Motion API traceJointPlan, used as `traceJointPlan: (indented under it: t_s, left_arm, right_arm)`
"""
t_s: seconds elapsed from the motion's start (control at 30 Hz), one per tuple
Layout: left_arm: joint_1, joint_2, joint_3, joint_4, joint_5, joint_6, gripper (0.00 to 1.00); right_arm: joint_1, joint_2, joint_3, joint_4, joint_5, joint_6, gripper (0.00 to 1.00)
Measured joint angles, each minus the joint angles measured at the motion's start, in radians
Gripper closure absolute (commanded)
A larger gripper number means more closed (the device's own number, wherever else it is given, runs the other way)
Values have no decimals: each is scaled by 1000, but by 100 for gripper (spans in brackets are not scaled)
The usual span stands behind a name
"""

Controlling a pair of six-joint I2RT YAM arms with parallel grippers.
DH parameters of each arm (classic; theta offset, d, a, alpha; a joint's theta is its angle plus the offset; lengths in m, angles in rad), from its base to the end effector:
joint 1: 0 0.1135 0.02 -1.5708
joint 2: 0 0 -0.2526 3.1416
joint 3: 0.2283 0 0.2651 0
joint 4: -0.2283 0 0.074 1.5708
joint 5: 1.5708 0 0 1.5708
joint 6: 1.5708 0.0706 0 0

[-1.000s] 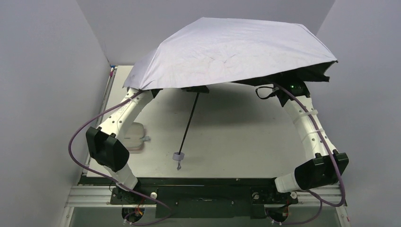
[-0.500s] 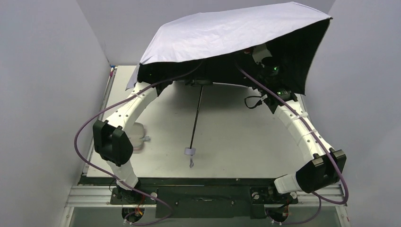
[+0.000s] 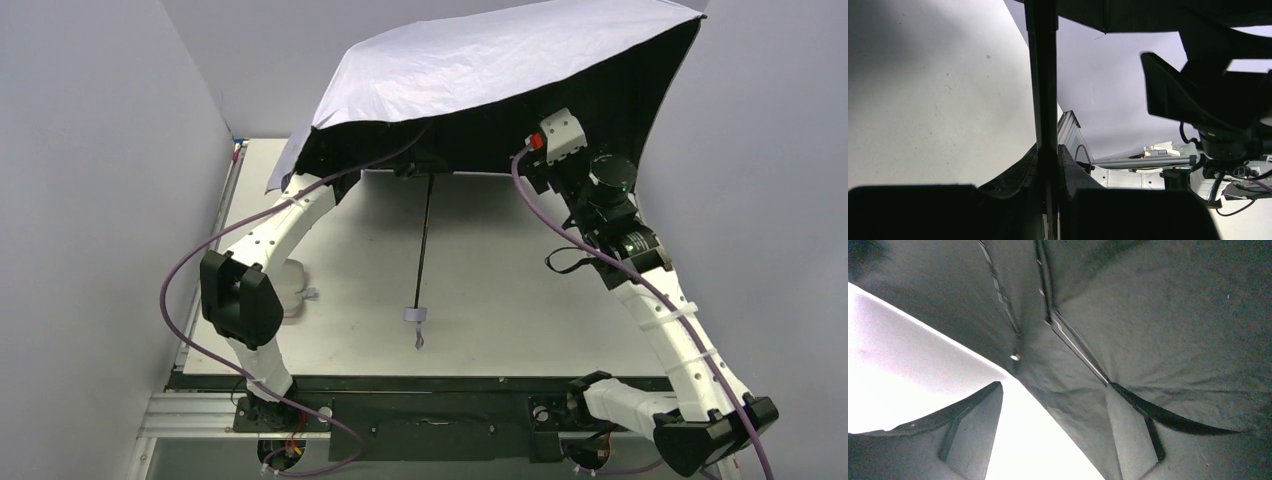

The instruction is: Open the umbrella

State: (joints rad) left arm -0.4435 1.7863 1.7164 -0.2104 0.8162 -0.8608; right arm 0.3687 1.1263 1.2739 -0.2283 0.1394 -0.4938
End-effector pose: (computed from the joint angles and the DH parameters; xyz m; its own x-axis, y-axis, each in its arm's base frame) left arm 0.3874 -0.2410 0.3682 -0.8654 -0.1640 -0.4735 0.4143 0.2975 -0.8601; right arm 0.2847 0.0995 0.4273 0.0417 -0.4871 -0.8724 -0.2361 0.8436 -0.4823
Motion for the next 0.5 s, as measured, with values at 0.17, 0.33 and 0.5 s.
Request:
traceJointPlan:
  t_s: [0.17,0.33,0.5]
  left_arm:
    - [-1,0,-5,14,0,-4,100]
    - [-1,0,-16,31,3,5,100]
    - [-1,0,-48,83,18,55,100]
  right_arm:
    - [23,-57,0,-5,-148,94,30]
    - [45,-46,0,-38,-235,206,32]
    - [58,-43,-18,-55,-270,279,32]
